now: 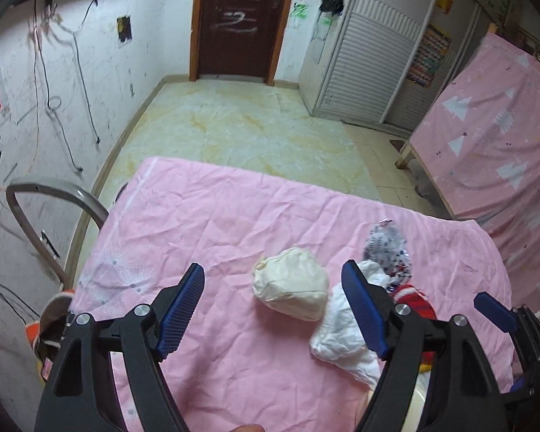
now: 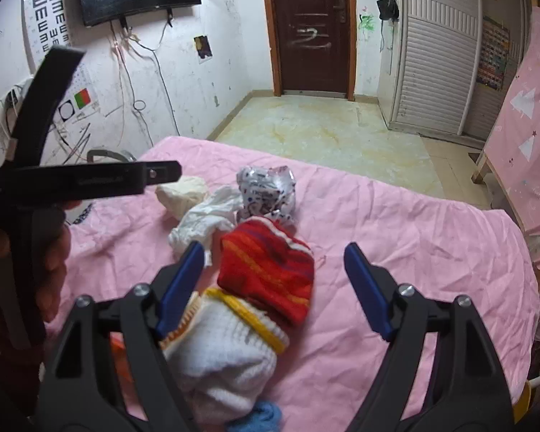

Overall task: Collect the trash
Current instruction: 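Grasp the cream sponge with the left tool while the right tool grasps the red knit hat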

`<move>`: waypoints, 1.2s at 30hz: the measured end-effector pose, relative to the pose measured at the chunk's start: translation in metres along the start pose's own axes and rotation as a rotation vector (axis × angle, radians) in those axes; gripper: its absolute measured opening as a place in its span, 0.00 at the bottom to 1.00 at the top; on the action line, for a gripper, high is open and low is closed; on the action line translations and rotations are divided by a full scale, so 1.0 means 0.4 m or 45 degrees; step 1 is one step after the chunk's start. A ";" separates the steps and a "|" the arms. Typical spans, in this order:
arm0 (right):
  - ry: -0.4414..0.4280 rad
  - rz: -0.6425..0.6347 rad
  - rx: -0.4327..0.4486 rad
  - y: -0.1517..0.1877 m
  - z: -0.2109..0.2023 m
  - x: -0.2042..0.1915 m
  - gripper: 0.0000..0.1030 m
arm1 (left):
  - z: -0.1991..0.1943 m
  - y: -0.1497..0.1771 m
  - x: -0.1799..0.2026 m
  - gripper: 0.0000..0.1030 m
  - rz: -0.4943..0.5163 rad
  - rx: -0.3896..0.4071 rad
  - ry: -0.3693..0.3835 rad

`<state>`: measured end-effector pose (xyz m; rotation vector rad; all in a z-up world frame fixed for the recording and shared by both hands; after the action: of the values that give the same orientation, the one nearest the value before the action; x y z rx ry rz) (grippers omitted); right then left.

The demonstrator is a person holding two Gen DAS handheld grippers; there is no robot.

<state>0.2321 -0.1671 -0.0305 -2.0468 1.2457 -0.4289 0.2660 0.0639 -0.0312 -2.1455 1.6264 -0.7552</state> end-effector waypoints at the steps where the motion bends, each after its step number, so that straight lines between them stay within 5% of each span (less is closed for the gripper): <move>1: -0.001 -0.004 -0.005 -0.002 0.006 -0.001 0.74 | 0.013 -0.002 -0.008 0.67 -0.023 -0.018 -0.003; 11: -0.037 -0.031 -0.067 -0.002 0.054 -0.006 0.72 | 0.092 -0.010 -0.038 0.67 -0.166 -0.101 0.066; 19: -0.071 0.036 -0.100 0.001 0.074 0.016 0.49 | 0.121 -0.004 0.001 0.67 -0.165 -0.130 0.094; 21: -0.069 0.064 -0.085 -0.001 0.068 0.026 0.32 | 0.123 -0.009 0.004 0.67 -0.183 -0.132 0.113; 23: -0.069 0.089 -0.073 -0.004 0.061 0.036 0.25 | 0.126 -0.011 0.007 0.67 -0.194 -0.130 0.114; 26: -0.064 0.100 -0.067 0.000 0.054 0.041 0.18 | 0.125 -0.009 0.013 0.42 -0.178 -0.131 0.092; 36: -0.059 0.153 0.033 -0.006 -0.016 0.069 0.17 | 0.055 0.004 -0.012 0.39 -0.198 -0.054 0.066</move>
<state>0.2434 -0.1930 -0.0264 -1.9375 1.3202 -0.3379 0.2769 0.0668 -0.0508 -2.3218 1.5260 -0.8360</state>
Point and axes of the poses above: each gripper's, at about its wrist camera, not at the fingertips, and z roughly the way its jaws point, x to its right, y to its underside, the point moved 1 cm from there along z, roughly the way its jaws point, and after that the axes turned 2 degrees about y, right-handed, at the moved point
